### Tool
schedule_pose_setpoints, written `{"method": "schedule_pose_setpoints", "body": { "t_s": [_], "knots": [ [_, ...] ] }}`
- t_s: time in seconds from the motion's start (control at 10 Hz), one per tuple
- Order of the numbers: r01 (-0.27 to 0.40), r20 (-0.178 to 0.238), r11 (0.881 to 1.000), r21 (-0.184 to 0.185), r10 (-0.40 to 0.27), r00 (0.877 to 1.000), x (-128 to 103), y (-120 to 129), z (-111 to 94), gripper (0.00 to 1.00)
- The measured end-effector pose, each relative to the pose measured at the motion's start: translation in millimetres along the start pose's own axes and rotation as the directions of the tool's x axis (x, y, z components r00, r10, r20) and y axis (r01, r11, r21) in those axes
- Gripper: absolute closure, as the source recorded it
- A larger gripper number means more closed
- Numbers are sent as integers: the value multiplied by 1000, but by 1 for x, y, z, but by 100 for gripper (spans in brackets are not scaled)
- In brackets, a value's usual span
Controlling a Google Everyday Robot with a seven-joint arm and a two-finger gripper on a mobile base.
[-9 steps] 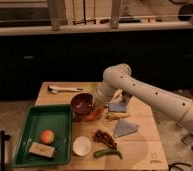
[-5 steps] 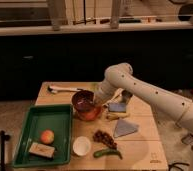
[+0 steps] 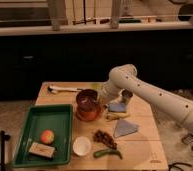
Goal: Stack bowls on top of each other
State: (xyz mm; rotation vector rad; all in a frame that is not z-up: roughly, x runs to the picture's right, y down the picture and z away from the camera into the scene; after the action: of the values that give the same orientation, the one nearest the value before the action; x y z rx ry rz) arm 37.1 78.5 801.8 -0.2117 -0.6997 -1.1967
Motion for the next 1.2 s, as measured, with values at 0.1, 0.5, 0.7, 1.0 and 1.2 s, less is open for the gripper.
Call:
{"method": "schedule_pose_setpoints", "body": {
  "t_s": [0.1, 0.5, 0.7, 1.0, 1.2],
  "knots": [
    [1, -9, 1000, -5, -1, 1000, 1, 2, 1, 100],
    [2, -21, 1000, -6, -2, 1000, 2, 8, 11, 100],
    [7, -17, 1000, -3, -7, 1000, 1, 9, 16, 92],
    [32, -21, 999, -12, -33, 999, -2, 6, 22, 63],
    [41, -34, 999, -15, -41, 999, -4, 6, 24, 44]
  ]
}}
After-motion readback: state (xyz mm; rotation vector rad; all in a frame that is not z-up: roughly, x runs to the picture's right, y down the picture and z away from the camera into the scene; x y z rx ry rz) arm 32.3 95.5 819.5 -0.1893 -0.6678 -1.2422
